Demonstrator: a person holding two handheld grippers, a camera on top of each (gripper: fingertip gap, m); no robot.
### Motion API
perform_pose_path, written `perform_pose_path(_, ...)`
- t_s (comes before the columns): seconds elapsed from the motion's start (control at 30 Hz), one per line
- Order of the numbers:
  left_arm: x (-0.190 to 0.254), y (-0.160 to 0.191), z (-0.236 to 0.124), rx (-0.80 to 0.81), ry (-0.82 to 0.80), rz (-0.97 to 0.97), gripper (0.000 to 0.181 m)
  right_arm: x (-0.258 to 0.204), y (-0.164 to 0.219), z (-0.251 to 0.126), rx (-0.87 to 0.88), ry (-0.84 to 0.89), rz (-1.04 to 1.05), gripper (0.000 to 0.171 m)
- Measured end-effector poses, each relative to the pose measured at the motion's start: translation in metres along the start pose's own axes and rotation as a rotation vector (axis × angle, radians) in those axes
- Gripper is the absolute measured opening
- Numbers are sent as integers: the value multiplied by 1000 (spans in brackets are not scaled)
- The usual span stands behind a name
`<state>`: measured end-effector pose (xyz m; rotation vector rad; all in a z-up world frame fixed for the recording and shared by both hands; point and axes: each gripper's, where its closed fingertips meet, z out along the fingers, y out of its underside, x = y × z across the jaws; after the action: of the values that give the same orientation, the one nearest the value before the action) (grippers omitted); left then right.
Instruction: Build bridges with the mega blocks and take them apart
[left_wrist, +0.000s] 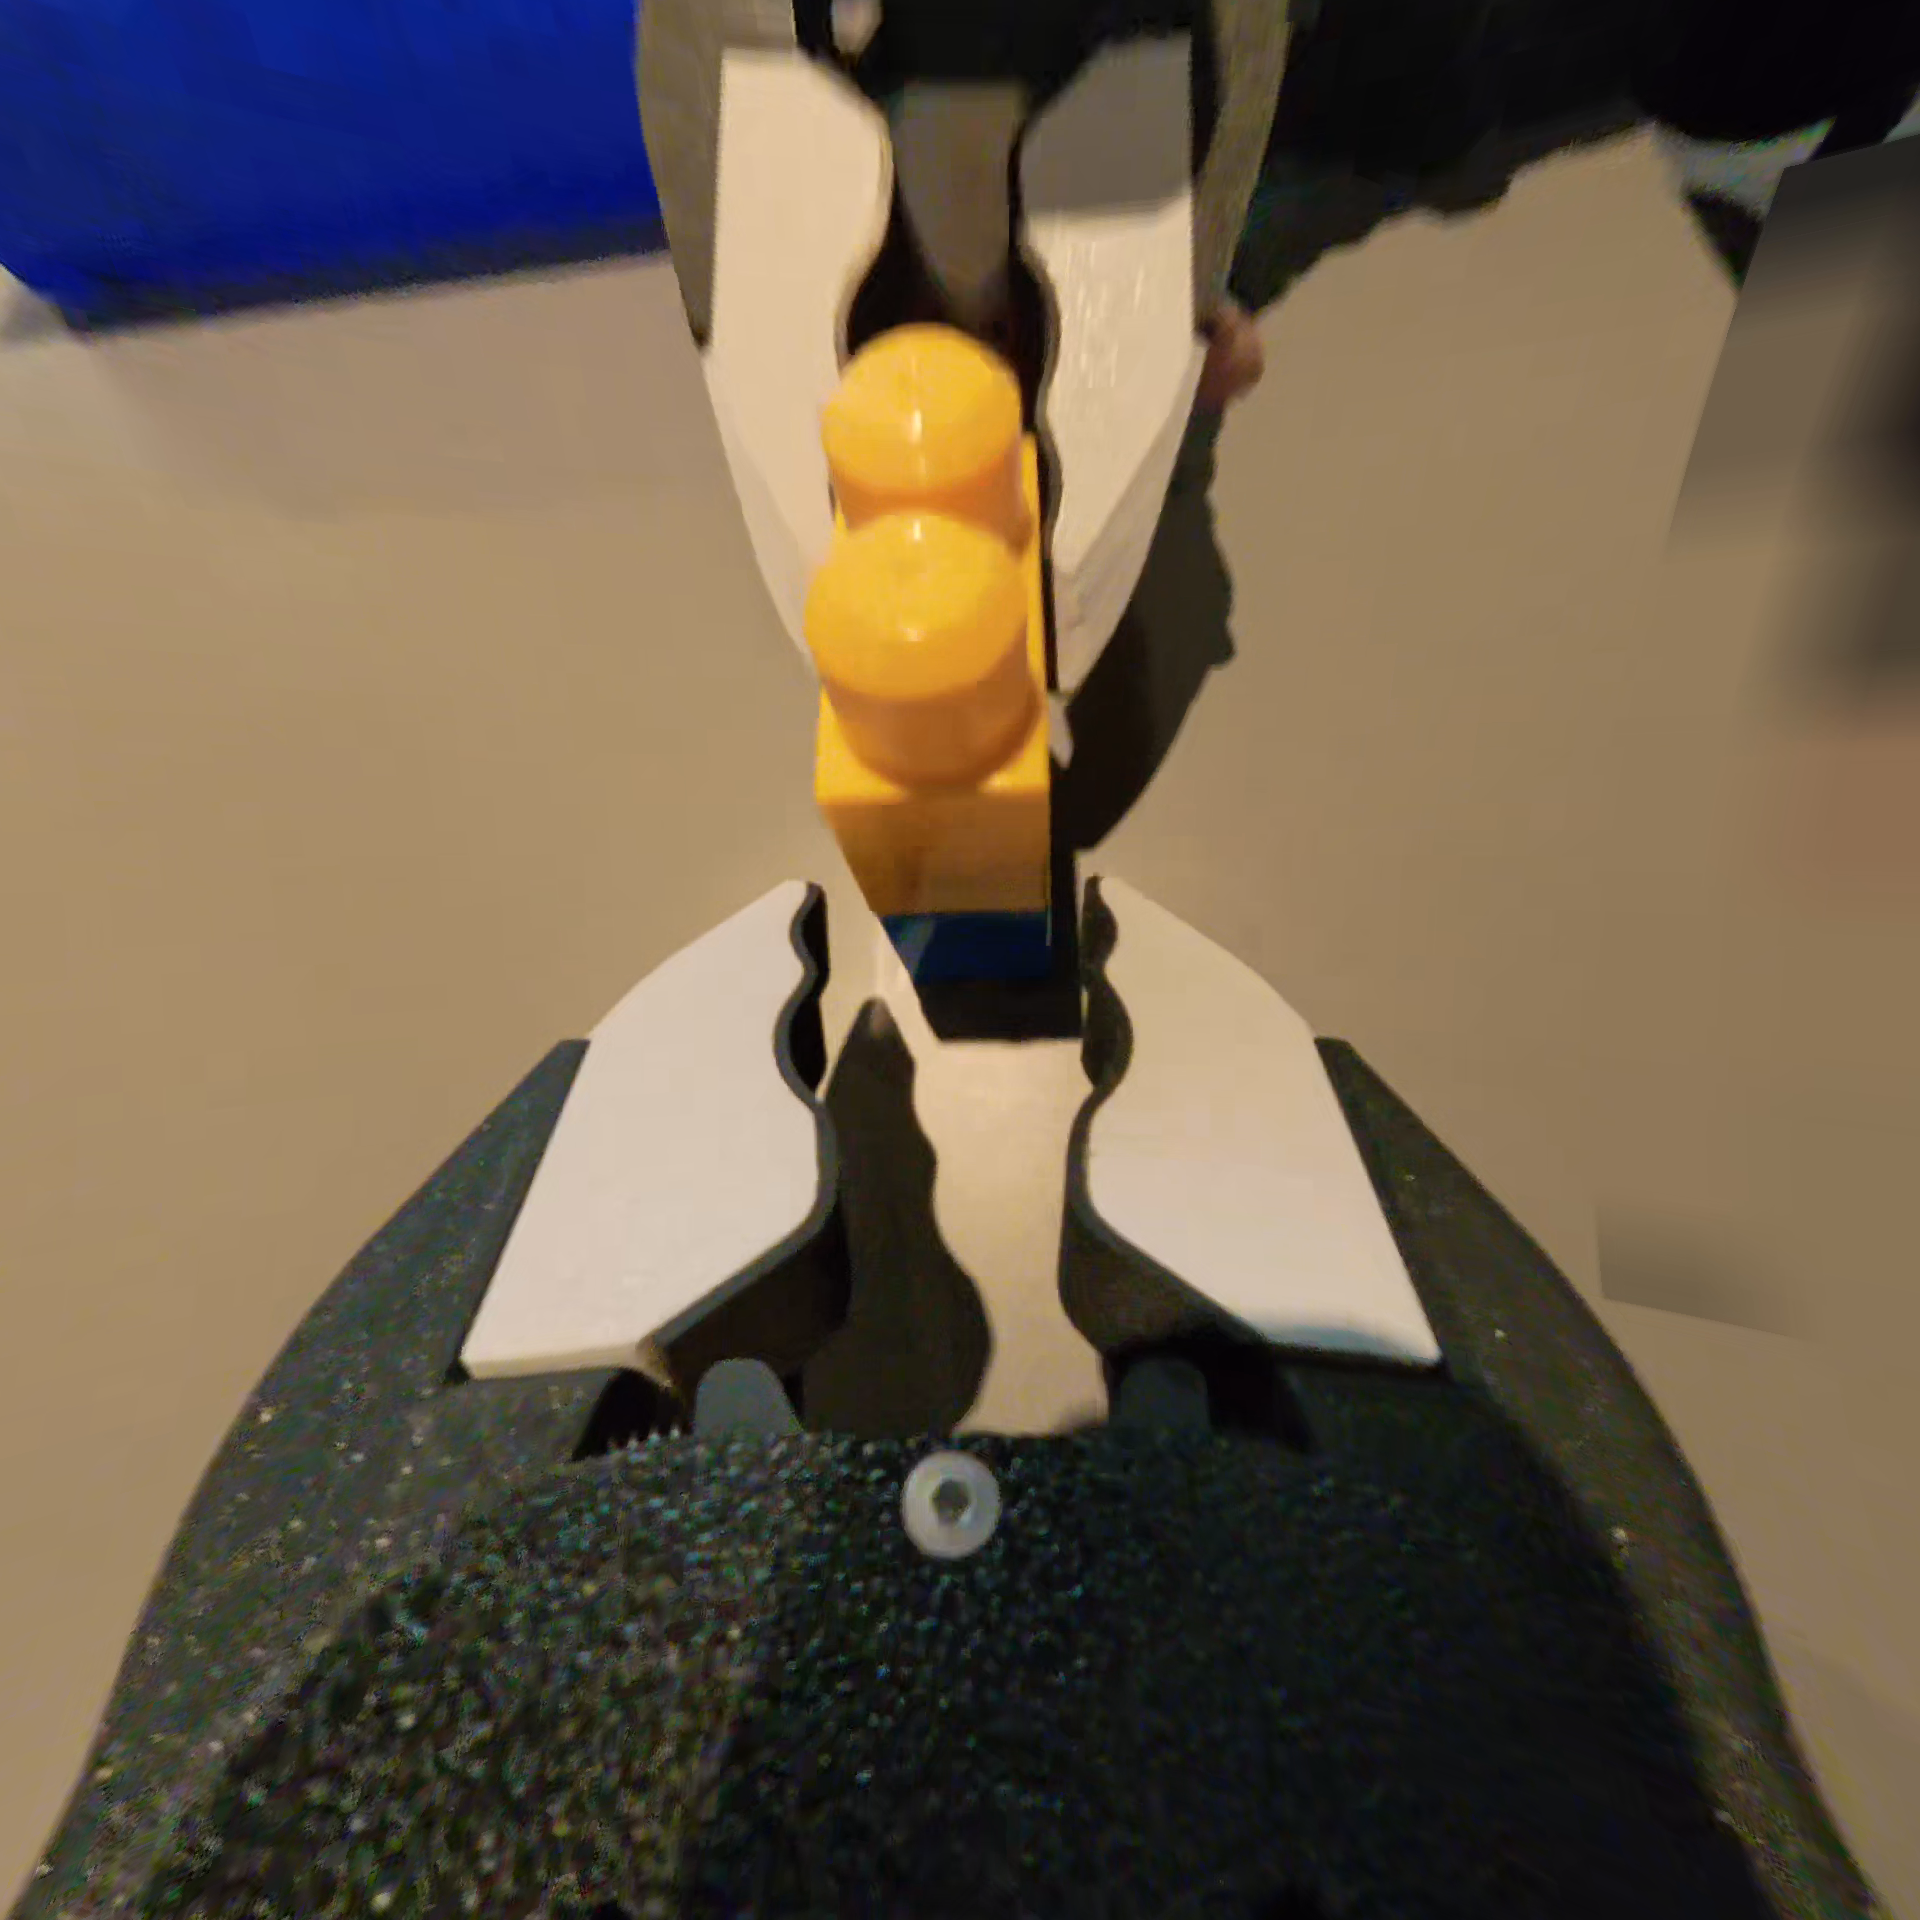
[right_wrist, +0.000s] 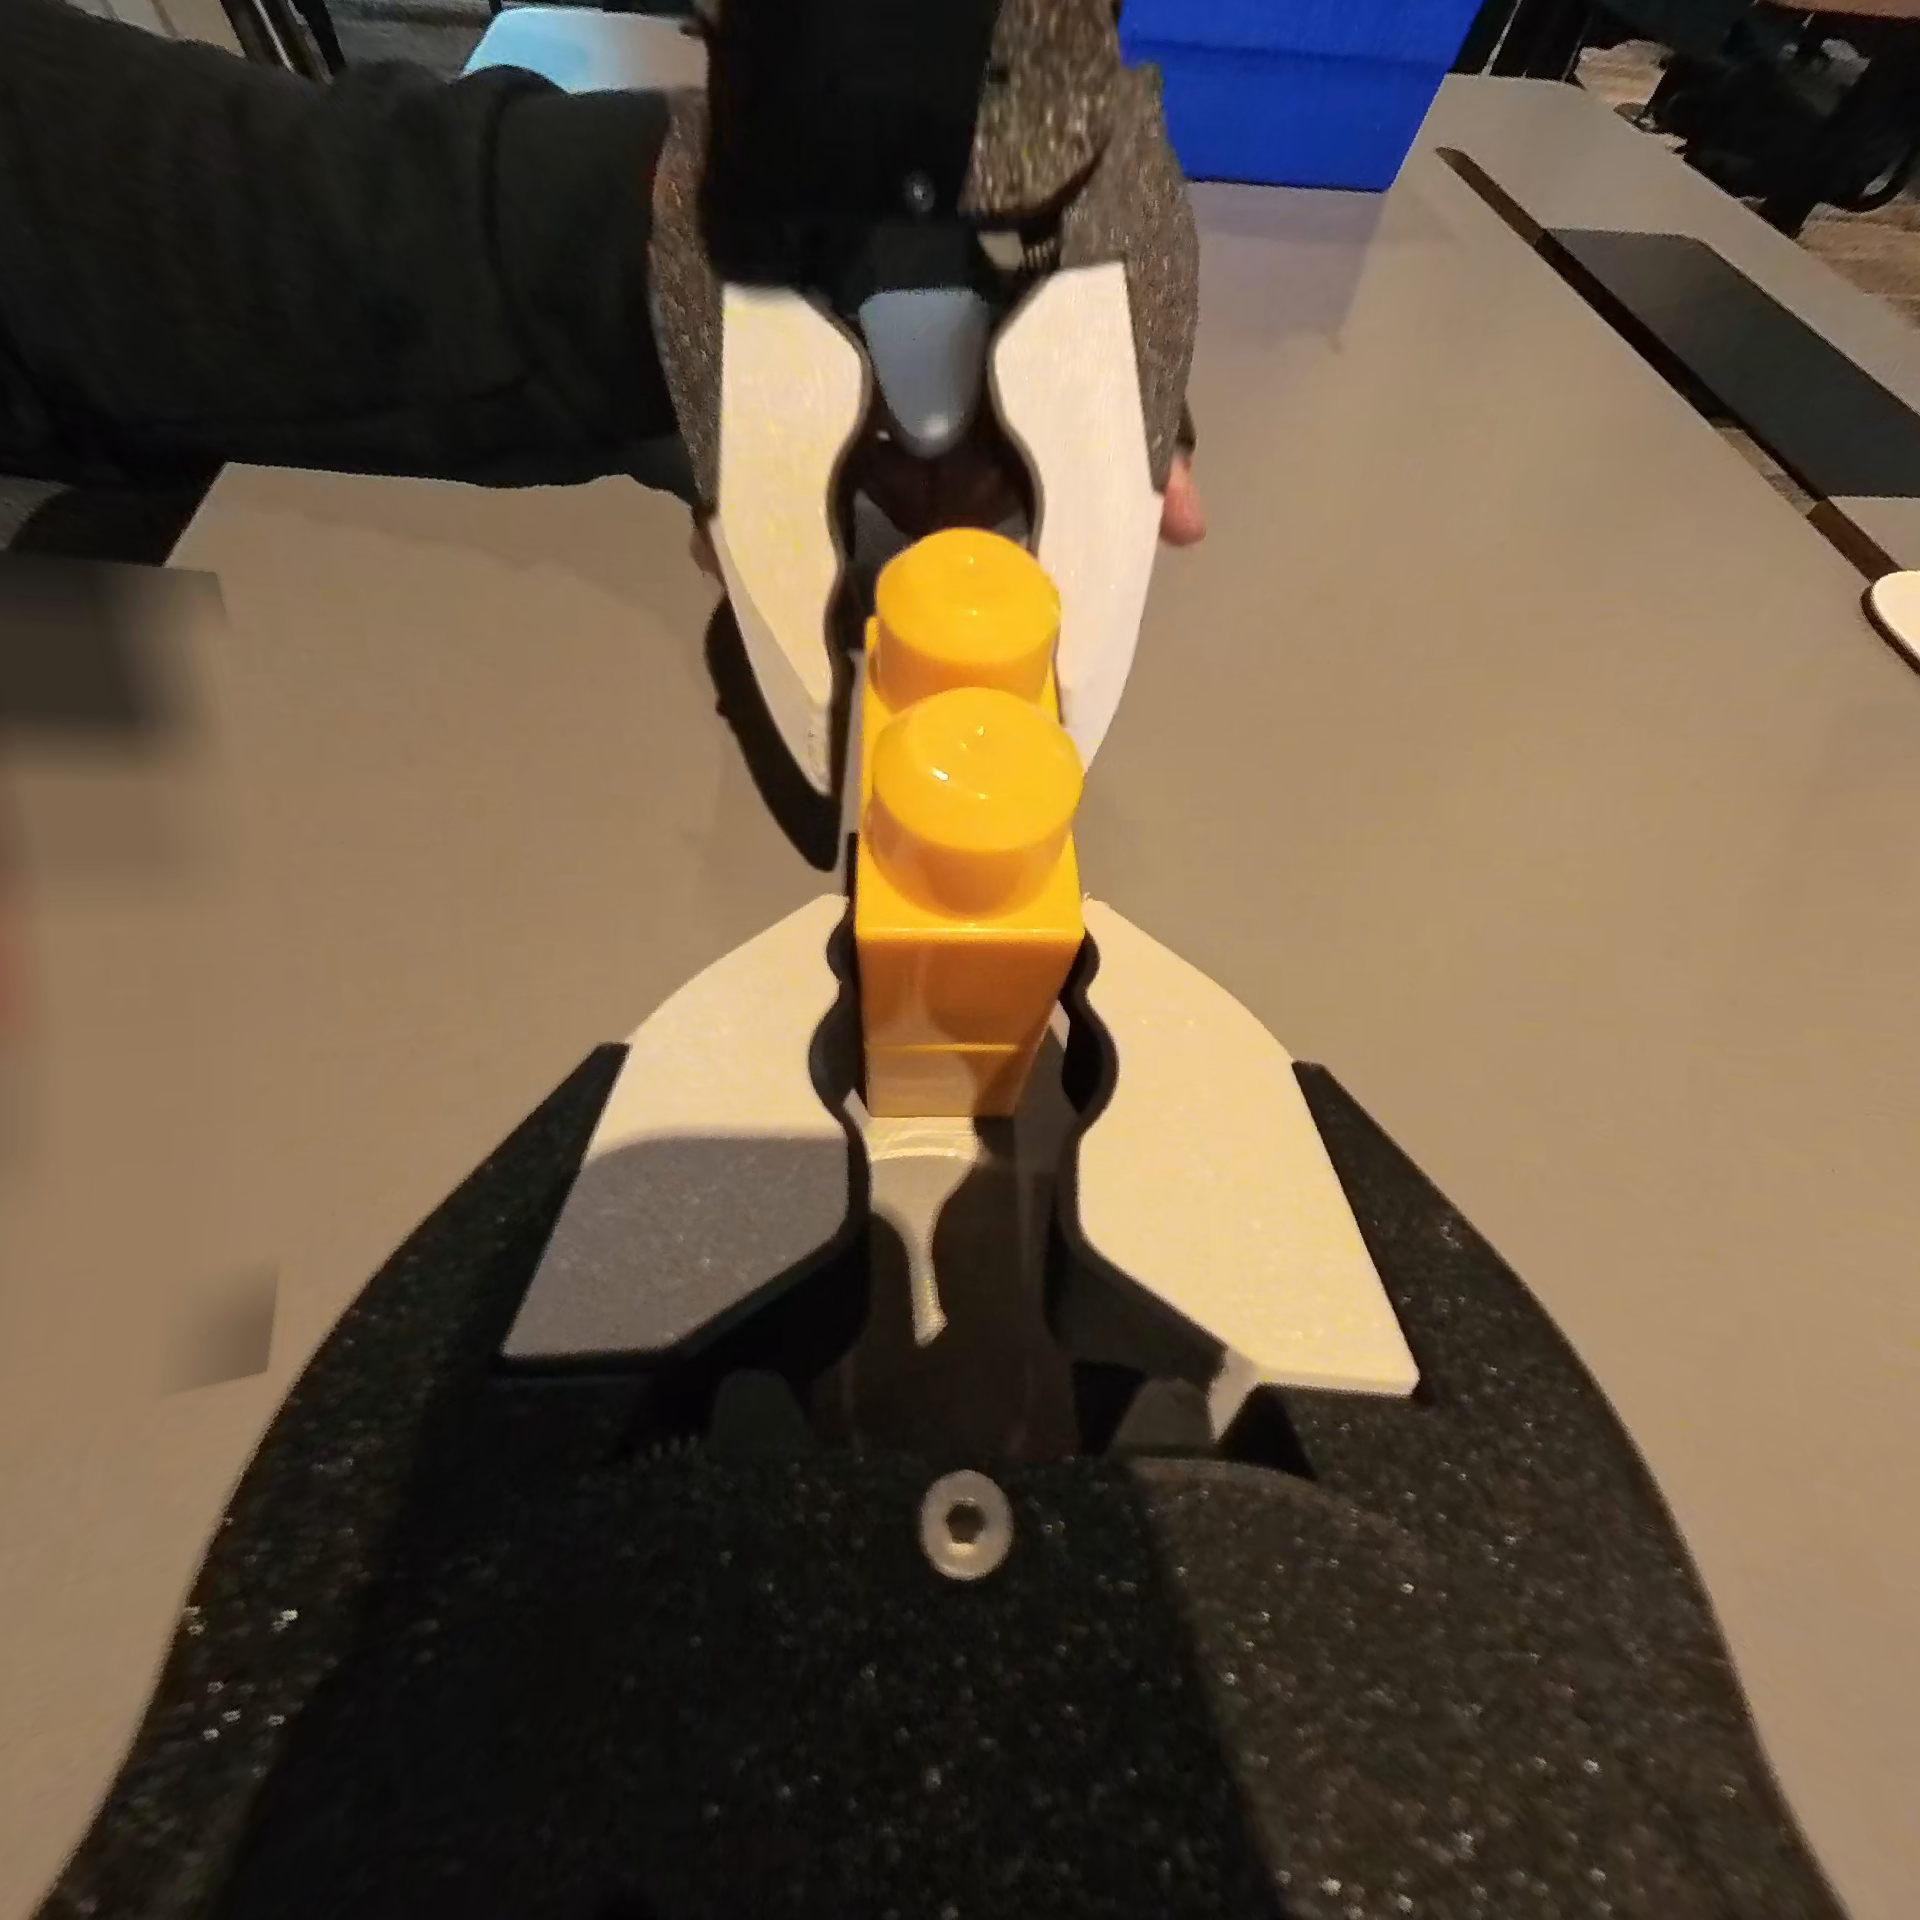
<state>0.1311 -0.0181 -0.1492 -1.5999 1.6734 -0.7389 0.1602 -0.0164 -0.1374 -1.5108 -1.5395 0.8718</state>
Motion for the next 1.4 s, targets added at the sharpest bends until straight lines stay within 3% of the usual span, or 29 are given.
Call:
perform_pose_path(0.13, -1, -19, -5, 97, -27, 26, 43, 0, 0, 0, 0, -1, 0, 37)
perform_pose_path(0.37, -2, -22, -1, 165, 6, -54, 35, 0, 1, -1, -2, -10, 8, 37)
perform_pose_path(1.4, -4, -21, 3, 197, 93, -114, 35, 0, 4, -1, -26, -49, 76, 37)
